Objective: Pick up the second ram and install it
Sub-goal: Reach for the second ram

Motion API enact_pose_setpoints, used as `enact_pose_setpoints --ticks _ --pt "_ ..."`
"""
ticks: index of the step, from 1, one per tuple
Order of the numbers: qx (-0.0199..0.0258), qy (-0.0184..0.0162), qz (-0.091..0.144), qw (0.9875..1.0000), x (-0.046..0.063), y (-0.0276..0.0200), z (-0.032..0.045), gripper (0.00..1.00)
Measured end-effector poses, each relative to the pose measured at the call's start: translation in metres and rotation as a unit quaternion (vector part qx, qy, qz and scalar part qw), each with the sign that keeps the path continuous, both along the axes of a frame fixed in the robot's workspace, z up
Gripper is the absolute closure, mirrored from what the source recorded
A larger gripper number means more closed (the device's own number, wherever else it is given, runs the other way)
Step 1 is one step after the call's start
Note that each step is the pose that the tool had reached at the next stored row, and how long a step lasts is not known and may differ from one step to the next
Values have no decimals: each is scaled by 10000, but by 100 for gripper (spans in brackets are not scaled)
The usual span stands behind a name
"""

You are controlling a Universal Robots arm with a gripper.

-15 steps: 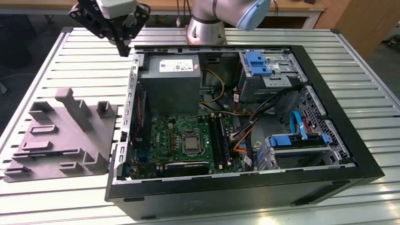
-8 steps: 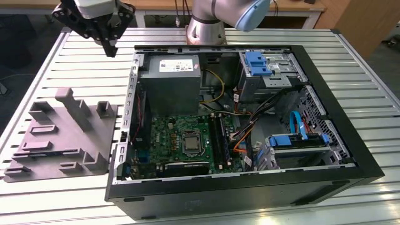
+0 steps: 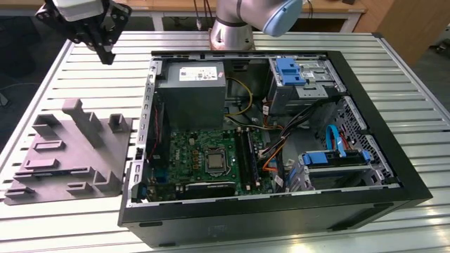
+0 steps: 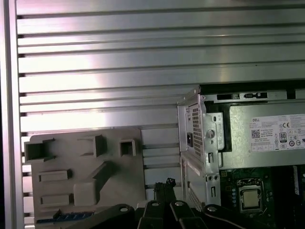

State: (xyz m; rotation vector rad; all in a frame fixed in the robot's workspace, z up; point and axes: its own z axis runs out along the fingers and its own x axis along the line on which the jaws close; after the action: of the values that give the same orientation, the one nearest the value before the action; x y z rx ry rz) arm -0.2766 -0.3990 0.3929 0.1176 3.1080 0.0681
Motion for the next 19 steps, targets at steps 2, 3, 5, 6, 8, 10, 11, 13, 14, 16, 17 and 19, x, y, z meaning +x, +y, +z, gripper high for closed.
enact_pose_setpoints --ticks 2,3,5,6,8,10,11,13,14,16,17,19 --pt "0 -1 0 10000 -67 0 0 90" --pt "0 -1 0 10000 -98 0 -1 90" --pt "0 -2 -1 10000 -160 0 -1 90" --pt "0 -3 0 10000 -188 0 -2 90" --pt "-1 -2 0 10000 -244 0 -1 90" --pt "-1 -3 0 10000 -306 0 -2 90" --pt "0 -4 0 10000 -339 0 -2 90" --pt "0 -5 -1 10000 -397 0 -3 90" --pt "0 -4 0 10000 -425 0 -3 90" --pt "-1 -4 0 10000 -480 0 -3 90" --pt "-1 -5 0 10000 -512 0 -4 90" --pt "0 -6 0 10000 -569 0 -5 90"
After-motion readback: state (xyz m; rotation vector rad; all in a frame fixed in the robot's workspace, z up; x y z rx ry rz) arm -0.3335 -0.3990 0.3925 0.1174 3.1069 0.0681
